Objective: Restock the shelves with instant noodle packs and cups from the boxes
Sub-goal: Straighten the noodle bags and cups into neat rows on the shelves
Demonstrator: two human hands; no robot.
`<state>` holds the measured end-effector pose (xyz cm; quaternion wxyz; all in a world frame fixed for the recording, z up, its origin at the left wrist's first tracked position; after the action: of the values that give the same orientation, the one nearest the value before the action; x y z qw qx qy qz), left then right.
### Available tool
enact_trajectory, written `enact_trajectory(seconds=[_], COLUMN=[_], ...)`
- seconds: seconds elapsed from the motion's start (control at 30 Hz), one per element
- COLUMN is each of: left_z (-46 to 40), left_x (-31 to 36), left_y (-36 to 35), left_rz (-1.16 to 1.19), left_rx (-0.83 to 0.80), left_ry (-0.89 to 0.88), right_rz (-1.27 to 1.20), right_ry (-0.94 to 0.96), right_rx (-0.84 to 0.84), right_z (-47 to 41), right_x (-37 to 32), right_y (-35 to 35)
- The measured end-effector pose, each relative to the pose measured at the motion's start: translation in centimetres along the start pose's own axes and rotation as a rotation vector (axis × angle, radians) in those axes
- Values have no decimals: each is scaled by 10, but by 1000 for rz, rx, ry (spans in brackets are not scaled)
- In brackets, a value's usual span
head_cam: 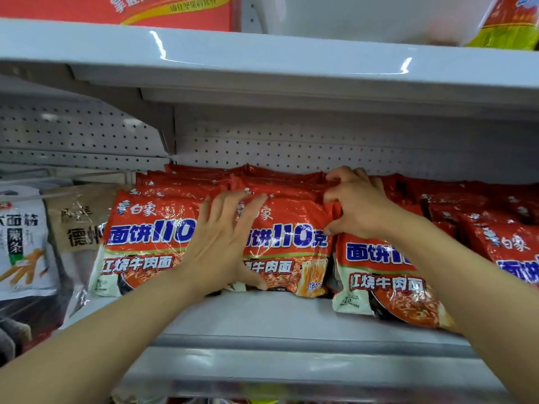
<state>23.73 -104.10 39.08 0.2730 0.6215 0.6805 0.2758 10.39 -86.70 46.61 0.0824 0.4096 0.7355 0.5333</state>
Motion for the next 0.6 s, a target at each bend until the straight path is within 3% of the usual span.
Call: enact_trajectory(seconds=[0.13, 0.23, 0.4, 0.6], left_z=[-12, -18, -13, -14], left_x=[-5, 1, 6, 1], left_y=[11, 11, 6, 1], left_rz=[-12, -119, -121, -95], left_rx=[-162, -210, 57, 16], left_ry=[100, 88, -33, 16], right_rz=[-6, -43, -39, -21], right_ry=[14, 70, 117, 54], right_rx=[-109, -19, 165, 46], right_z=[-1, 3, 10, 8], right_x=[1, -7, -6, 0], right_y=[1, 4, 8, 3])
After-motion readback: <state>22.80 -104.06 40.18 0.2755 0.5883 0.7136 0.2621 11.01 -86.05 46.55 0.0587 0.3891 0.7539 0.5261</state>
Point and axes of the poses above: each hand's wrist, its own z-axis away from the middle knuckle, its own y-axis out of the back of the hand, x = y × z, the point moved 2 cm from there along -z, towards the middle knuckle, and after that the axes turned 15 degrees about z, right-handed, at the moved point
